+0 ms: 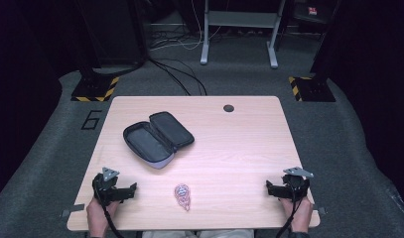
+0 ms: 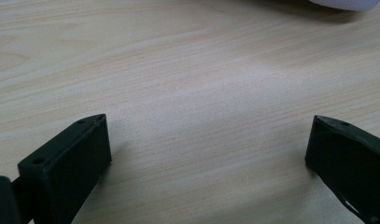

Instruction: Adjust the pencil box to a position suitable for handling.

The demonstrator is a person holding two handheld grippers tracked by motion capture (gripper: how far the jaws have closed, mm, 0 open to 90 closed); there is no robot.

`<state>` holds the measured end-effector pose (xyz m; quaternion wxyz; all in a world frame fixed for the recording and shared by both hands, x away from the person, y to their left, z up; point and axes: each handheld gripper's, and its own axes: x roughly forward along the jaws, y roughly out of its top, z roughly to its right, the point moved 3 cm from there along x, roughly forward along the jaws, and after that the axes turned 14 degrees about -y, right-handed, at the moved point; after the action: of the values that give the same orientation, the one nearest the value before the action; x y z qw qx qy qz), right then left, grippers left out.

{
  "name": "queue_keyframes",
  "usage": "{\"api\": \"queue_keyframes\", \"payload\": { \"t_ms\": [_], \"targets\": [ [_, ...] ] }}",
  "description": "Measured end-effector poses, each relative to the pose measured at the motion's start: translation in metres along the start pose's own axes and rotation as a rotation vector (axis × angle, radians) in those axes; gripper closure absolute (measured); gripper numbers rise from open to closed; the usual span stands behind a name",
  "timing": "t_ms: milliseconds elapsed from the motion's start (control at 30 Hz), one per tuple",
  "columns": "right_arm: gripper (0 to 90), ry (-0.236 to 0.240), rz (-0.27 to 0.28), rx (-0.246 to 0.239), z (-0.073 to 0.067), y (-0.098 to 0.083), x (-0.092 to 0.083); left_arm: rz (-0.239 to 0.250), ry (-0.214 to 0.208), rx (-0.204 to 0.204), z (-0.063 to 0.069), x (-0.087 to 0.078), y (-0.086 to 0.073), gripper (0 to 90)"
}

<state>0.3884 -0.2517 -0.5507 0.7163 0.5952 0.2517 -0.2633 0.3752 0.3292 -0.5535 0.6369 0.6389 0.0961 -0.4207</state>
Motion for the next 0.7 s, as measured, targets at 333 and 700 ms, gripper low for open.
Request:
{"api": "queue_keyframes", "payload": {
  "t_ms": [333, 700],
  "targets": [
    [0.5, -0.017, -0.014, 0.012, 0.0, 0.001, 0.0, -0.013, 0.005, 0.001, -0.001, -0.001, 0.0, 0.3],
    [0.4, 0.032, -0.002, 0.039, -0.012, 0.01, -0.018, -0.014, 0.006, 0.002, -0.001, -0.001, 0.0, 0.3]
  ]
}}
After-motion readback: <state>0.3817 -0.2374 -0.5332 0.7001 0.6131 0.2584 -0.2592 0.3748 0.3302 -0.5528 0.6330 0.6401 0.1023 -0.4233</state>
